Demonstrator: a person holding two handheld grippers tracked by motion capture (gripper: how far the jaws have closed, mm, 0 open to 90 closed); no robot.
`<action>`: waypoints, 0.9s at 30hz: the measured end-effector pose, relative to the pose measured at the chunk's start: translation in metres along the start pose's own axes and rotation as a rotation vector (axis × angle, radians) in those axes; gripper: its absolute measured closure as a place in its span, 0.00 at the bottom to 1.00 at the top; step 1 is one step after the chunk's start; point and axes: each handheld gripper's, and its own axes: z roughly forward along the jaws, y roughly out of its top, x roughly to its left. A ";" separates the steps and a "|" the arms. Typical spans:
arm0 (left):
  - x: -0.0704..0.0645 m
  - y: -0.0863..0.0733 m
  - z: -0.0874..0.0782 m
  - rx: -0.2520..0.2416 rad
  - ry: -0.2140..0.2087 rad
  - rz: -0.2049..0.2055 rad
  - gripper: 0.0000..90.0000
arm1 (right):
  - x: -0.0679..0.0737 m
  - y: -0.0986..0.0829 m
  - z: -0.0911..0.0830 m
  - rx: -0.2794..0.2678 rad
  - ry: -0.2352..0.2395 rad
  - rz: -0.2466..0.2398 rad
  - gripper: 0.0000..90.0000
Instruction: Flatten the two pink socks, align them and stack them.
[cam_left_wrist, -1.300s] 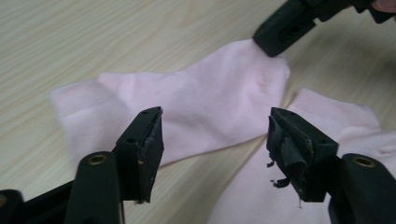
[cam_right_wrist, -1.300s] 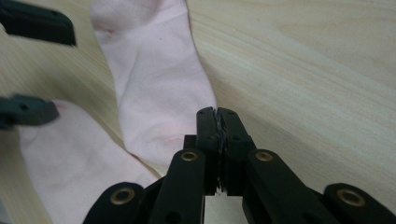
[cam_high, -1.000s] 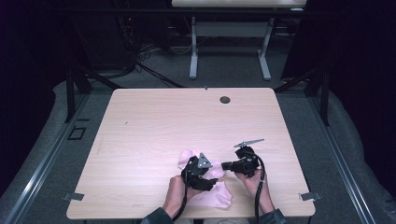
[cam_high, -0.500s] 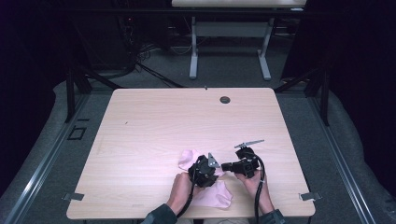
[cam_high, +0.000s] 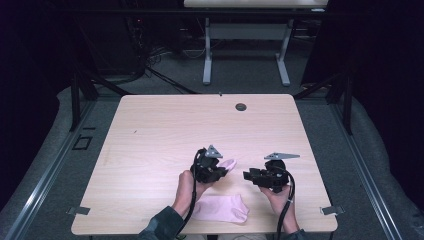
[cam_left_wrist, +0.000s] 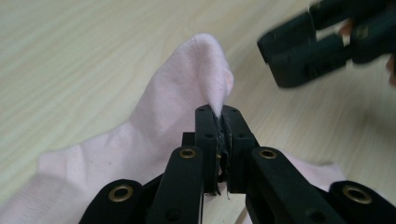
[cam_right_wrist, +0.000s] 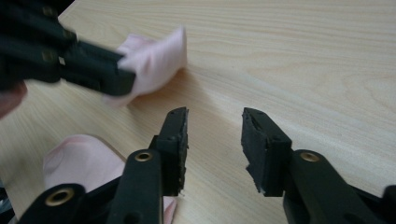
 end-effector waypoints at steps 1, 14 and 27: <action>0.002 0.004 -0.003 -0.010 0.000 -0.001 0.97 | 0.002 -0.001 0.000 -0.005 -0.002 -0.014 0.62; -0.016 0.056 -0.018 -0.124 0.017 -0.001 0.97 | 0.046 -0.003 0.021 -0.015 -0.057 -0.150 0.46; -0.012 0.063 -0.026 -0.235 -0.057 -0.103 0.96 | 0.038 0.006 0.036 -0.132 -0.164 -0.109 0.98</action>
